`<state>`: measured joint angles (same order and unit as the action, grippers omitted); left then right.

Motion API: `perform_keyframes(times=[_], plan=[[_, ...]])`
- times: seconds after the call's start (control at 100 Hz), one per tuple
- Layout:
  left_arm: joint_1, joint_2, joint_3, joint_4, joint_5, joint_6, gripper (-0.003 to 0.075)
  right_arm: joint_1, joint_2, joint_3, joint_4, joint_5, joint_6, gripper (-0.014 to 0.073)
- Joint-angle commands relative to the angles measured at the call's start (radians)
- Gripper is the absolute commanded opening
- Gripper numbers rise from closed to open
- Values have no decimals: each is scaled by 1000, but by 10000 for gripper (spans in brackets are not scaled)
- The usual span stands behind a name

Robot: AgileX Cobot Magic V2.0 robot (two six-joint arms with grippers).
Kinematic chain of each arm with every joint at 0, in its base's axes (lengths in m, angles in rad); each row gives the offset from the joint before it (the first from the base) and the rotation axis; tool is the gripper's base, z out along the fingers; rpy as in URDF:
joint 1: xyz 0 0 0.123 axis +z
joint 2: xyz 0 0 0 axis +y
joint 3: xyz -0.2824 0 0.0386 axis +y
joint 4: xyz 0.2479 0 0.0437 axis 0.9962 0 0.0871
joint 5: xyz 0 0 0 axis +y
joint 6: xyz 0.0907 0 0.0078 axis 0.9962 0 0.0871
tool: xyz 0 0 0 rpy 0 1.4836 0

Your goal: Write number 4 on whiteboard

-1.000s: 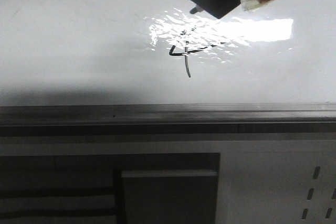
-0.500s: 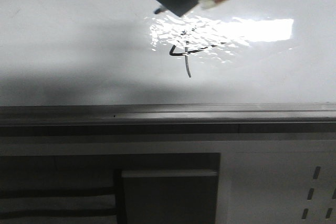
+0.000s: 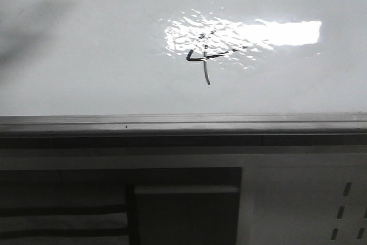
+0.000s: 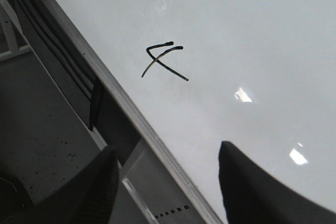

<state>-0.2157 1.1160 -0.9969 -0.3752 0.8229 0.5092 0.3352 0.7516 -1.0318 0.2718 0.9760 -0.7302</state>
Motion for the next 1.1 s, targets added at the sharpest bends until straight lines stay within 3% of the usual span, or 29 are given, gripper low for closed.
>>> perform_keyframes(times=[0.0,0.25,0.45,0.78,0.88,1.0,1.09], plan=[[64,-49,48,-81,-150,-55,6,-8,-4,-3,8,-77,5,376],[112,-18,222,-228,-419,-55,6,-8,-4,19,8,-102,5,376],[112,41,224,-247,-489,-55,6,-8,-4,19,8,-128,5,376],[112,60,224,-255,-478,-55,28,-8,-4,19,8,-130,5,376],[112,54,222,-255,-478,-55,125,-8,-4,19,8,-131,5,376],[112,48,222,-255,-476,-55,324,-8,-4,19,15,-143,5,376],[112,37,222,-253,-474,-55,393,-8,-4,19,40,-144,7,376]])
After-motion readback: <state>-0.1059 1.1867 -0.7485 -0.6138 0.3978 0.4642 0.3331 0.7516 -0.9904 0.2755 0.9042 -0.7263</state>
